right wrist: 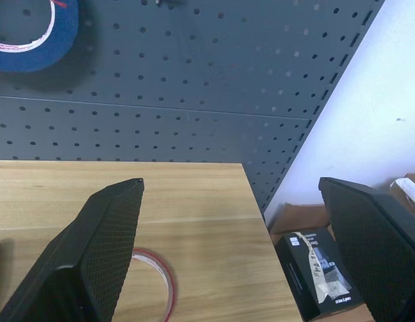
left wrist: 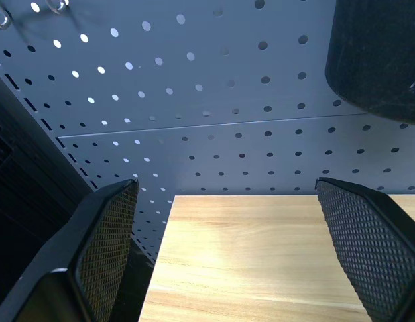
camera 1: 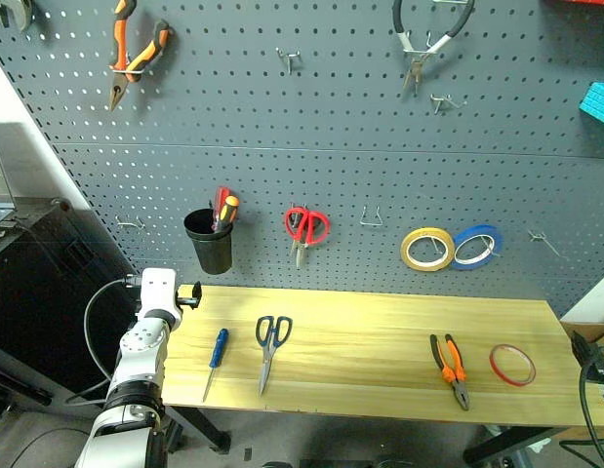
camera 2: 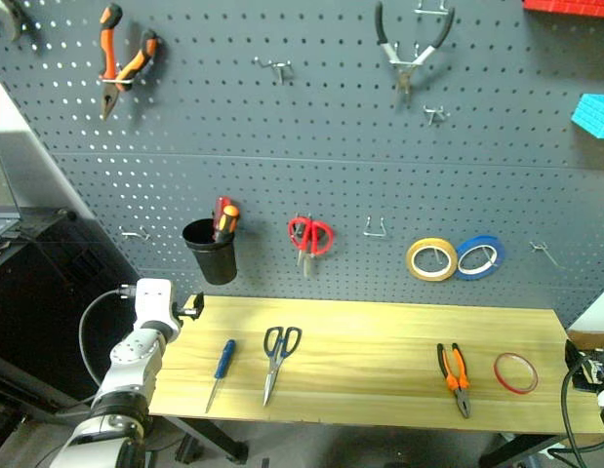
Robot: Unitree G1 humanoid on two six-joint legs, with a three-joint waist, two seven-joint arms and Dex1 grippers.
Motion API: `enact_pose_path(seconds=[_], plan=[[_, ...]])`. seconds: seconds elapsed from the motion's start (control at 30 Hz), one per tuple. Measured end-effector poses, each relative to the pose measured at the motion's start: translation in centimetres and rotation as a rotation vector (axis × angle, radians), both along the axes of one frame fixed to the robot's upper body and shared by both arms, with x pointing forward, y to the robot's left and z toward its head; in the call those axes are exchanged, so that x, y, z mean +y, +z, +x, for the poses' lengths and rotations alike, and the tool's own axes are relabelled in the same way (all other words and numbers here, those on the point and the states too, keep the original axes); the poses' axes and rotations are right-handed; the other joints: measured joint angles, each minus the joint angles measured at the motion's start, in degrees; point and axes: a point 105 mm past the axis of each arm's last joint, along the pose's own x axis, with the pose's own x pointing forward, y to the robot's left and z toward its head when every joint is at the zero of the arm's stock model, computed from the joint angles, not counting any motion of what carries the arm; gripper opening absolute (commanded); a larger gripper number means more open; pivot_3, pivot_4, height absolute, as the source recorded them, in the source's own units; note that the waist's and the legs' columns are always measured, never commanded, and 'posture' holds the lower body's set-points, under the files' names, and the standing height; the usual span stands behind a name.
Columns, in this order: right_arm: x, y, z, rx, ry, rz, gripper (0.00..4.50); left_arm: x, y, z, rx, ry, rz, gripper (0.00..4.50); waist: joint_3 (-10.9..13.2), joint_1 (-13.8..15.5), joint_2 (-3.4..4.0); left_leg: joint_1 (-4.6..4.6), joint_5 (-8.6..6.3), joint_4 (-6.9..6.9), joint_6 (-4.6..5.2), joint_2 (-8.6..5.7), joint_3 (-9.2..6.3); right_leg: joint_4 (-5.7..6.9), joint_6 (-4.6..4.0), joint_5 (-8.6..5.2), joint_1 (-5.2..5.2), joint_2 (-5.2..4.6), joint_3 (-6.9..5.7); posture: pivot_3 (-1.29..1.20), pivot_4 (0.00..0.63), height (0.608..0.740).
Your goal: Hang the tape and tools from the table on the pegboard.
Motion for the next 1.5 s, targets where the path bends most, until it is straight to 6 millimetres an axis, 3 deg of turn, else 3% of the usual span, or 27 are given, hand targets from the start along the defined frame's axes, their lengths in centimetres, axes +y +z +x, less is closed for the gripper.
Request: enact_pose_path(seconds=[0.23,0.37,0.53,0.67,0.73,0.83,0.97,1.1,1.43,1.5], plan=[[0.0,-0.1,-0.3,0.008,0.000,-0.005,4.50,-0.4,0.1,0.1,-0.002,-0.028,0.018,4.48,0.00,-0.01,0.00,0.00,0.00,0.00,0.00,0.00,0.00,0.00,0.00,0.00,0.00,0.00,0.00,-0.01,0.000,0.740],[1.1,-0.2,-0.7,0.035,0.042,-0.008,4.50,-1.7,-1.0,-0.7,0.045,-0.132,0.046,4.48,-0.05,-0.34,0.08,-0.01,0.00,-0.02,0.00,0.06,0.03,-0.01,0.00,0.00,-0.02,-0.01,0.05,-0.04,0.000,0.740],[5.9,-1.3,-0.3,0.113,0.177,0.074,4.50,-6.9,-2.2,-3.0,0.112,-0.452,0.052,4.48,0.25,-1.13,0.24,-0.01,-0.01,-0.02,0.02,0.29,0.03,-0.01,0.01,-0.01,0.02,-0.03,0.06,-0.07,0.040,0.740],[9.5,-2.0,0.3,0.216,0.268,0.147,4.50,-12.4,-1.1,-4.4,0.127,-0.722,0.027,4.48,1.41,-1.80,0.39,0.04,0.00,0.02,0.03,0.25,0.05,-0.01,0.18,-0.12,0.11,0.00,0.03,-0.11,0.089,0.740],[10.3,-2.2,1.1,0.245,0.291,0.152,4.50,-14.4,-0.3,-4.7,0.136,-0.823,0.018,4.48,2.24,-2.20,0.50,0.02,0.01,0.06,0.03,0.12,0.06,0.00,0.19,-0.13,0.10,0.04,-0.01,-0.12,0.113,0.740],[10.4,-2.3,2.4,0.300,0.297,0.111,4.50,-18.2,1.3,-5.1,0.139,-1.021,0.031,4.48,3.94,-2.87,0.55,0.02,0.02,0.09,0.05,0.08,0.14,0.01,0.13,-0.09,0.14,0.03,0.02,-0.14,0.154,0.740],[9.7,-2.6,3.7,0.352,0.284,0.105,4.50,-21.4,3.8,-5.4,0.108,-1.216,0.096,4.48,6.69,-4.11,0.39,-0.07,0.02,0.05,0.05,0.16,0.14,-0.01,-0.04,-0.03,0.03,0.03,0.01,-0.15,0.223,0.740],[9.3,-3.1,5.5,0.390,0.265,0.135,4.50,-24.1,5.6,-6.6,0.087,-1.385,0.145,4.48,8.81,-5.33,0.35,-0.81,-0.03,0.12,0.15,0.42,0.20,0.02,-0.04,-0.01,-0.68,-0.08,0.02,-0.14,0.265,0.740],[8.0,-5.9,8.6,0.525,0.284,0.176,4.50,-27.5,7.7,-8.2,0.047,-1.588,0.181,4.48,13.14,-5.64,-0.01,-1.17,-0.10,0.15,0.28,0.42,0.21,-0.01,-0.04,0.00,-0.95,-0.46,-0.10,-0.06,0.299,0.740],[7.4,-6.2,9.2,0.546,0.282,0.170,3.91,-27.8,7.7,-8.5,0.051,-1.620,0.186,4.50,13.39,-5.60,-0.02,-1.18,-0.10,0.16,0.28,0.36,0.21,-0.02,-0.02,-0.01,-0.96,-0.52,-0.12,-0.05,0.298,0.740]])
